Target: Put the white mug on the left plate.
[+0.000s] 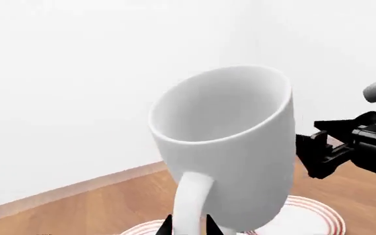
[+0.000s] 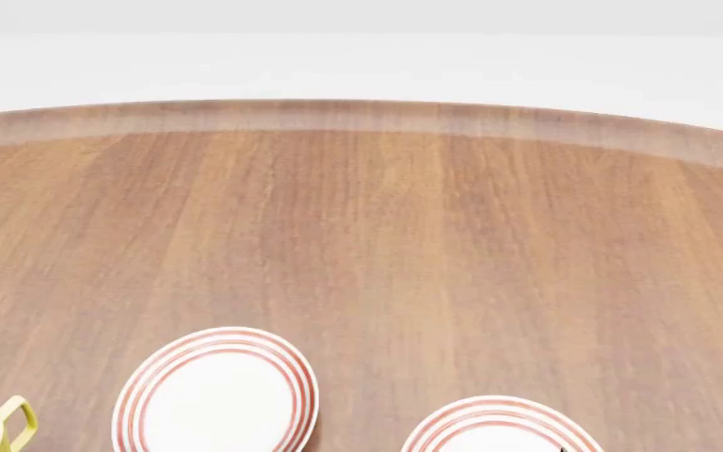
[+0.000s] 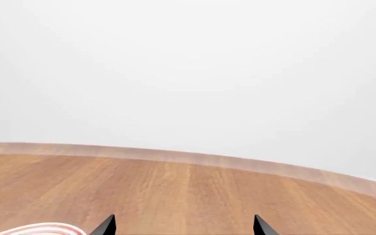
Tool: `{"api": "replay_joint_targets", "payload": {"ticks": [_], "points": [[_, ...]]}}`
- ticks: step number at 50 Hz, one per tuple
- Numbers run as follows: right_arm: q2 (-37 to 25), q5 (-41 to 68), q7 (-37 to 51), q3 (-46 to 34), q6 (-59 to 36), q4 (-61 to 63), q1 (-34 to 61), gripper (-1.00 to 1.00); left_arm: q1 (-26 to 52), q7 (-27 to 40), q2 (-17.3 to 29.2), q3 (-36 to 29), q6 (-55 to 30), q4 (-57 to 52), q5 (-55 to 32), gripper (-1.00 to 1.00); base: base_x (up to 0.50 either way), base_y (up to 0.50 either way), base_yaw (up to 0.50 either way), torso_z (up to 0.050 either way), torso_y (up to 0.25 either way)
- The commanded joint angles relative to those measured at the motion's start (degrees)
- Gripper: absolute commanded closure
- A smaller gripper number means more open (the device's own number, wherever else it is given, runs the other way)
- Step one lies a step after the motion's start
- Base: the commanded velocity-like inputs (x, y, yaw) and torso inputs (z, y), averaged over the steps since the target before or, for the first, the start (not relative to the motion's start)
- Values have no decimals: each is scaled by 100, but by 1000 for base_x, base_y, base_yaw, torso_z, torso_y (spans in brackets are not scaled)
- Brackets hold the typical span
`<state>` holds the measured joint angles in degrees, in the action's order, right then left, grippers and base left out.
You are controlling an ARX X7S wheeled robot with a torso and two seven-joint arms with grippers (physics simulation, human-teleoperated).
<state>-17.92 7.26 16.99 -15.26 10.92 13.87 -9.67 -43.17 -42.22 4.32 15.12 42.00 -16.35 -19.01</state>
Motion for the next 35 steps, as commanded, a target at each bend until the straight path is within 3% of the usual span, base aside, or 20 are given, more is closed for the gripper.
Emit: {"api": "replay_joint_targets", "payload": {"ticks": [1, 7, 18, 19, 27, 30, 35], "points": [[-13, 9, 8, -26, 19, -43, 23, -100, 461, 674, -130, 422, -1415, -1022, -1057, 100, 0, 0, 0, 0, 0], [-21, 11, 19, -36, 22, -51, 29, -100, 1246, 1828, -72, 357, -2461, -1096, -755, 100, 0, 0, 0, 0, 0], [-41, 38, 28, -46, 49, -58, 34, -100, 2085, 2700, -126, 2, -2949, -662, 231, 100, 0, 0, 0, 0, 0], [-40, 37, 35, -45, 46, -57, 34, -100, 2222, 2879, -92, -30, -3328, -695, 230, 100, 0, 0, 0, 0, 0], [-61, 54, 47, -49, 58, -53, 16, -100, 3250, 3175, -37, -239, -3337, 453, 631, 100, 0, 0, 0, 0, 0], [-70, 55, 60, -53, 32, -4, 6, -100, 3295, 3345, 74, -340, -4019, -142, 583, 100, 0, 0, 0, 0, 0], [-62, 50, 52, -77, 49, -78, 48, -100, 3503, 3365, 127, -476, -4078, 55, 635, 100, 0, 0, 0, 0, 2]]}}
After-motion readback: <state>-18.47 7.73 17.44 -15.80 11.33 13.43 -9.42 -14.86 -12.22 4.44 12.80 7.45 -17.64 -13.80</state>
